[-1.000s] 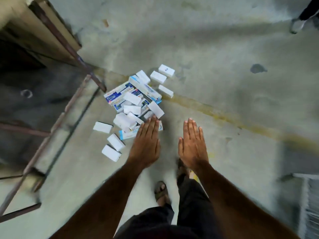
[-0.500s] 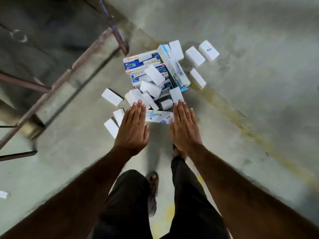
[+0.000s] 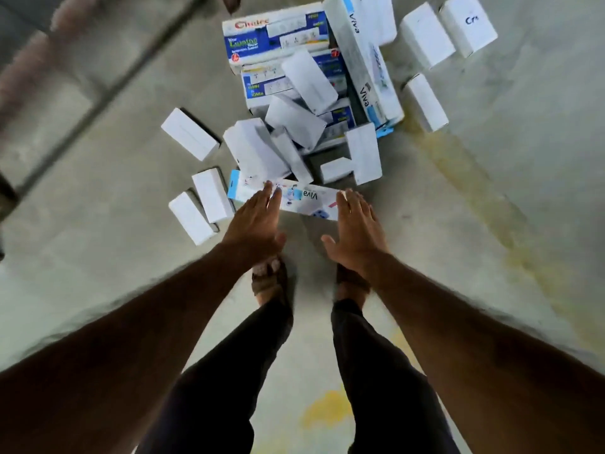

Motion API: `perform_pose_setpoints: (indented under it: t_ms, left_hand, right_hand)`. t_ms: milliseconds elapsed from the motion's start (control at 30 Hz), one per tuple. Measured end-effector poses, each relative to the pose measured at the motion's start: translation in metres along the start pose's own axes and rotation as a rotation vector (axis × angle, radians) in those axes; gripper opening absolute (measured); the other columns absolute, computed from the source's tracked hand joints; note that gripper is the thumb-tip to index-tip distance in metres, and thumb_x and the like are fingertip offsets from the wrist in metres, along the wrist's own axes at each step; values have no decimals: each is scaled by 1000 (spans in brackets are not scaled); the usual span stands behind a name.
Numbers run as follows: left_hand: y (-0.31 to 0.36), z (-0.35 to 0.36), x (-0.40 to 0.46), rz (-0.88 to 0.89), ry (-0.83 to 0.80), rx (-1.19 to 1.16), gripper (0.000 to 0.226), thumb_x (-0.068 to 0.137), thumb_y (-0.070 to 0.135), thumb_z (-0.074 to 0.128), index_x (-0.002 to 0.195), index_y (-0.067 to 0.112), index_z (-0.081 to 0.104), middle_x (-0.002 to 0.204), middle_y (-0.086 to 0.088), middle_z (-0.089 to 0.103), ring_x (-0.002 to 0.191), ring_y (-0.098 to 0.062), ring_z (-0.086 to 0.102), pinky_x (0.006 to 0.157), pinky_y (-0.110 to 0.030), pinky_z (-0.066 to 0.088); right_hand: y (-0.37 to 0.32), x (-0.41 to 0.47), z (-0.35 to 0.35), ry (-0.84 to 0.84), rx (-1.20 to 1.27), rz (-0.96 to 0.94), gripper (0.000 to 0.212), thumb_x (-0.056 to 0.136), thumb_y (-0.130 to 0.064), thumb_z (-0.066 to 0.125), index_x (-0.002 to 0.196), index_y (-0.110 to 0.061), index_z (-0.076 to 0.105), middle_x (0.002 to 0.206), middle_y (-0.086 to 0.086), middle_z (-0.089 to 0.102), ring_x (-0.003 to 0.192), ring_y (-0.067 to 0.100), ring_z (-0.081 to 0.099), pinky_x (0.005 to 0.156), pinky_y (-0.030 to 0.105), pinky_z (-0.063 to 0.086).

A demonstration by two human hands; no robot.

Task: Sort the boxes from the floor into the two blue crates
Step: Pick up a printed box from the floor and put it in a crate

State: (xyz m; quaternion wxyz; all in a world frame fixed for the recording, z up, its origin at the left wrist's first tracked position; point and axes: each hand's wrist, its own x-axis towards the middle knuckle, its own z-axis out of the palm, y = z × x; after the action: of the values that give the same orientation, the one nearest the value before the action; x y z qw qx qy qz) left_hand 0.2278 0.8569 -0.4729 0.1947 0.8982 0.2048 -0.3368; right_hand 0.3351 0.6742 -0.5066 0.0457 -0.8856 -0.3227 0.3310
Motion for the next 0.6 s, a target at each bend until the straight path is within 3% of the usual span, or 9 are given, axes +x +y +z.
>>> perform_pose_setpoints:
  t_ms: [233,333,467,533,600]
  left_hand:
    - [-68,88,114,-340,9,-416,102,93,52,68,161,1,12,164,-23,19,154,-34,18,123,-43,25]
    - [-93,117,148,-543,72,-578,102,87,51,75,156,-1,22,155,-25,28,147,-35,31,117,-39,33]
    - [-116,153,184,-758,117,-851,90,82,41,82,149,3,36,146,-19,46,136,-32,47,111,-39,45]
    - [-119,170,199,-800,166,-1079,67,84,29,82,139,6,52,134,-16,63,117,-27,64,99,-41,55]
    - [-113,182,209,-815,143,-1297,42,90,20,75,128,4,63,120,-13,70,84,-19,65,76,-34,56]
  right_hand:
    - [8,112,91,-142,-31,0,97,78,-40,82,153,-6,31,149,14,40,136,31,42,112,46,41]
    - [7,146,124,-198,-114,2,101,80,-32,81,157,-4,22,153,16,35,139,33,38,115,45,36]
    - [11,183,160,-188,-261,23,88,91,-22,72,156,1,17,153,19,34,142,34,34,119,42,29]
    - [14,198,174,-148,-290,46,80,95,-17,66,156,1,17,152,20,35,141,34,35,117,43,31]
    - [15,206,181,-113,-314,57,73,95,-15,66,153,-2,23,148,19,39,137,34,40,114,44,35]
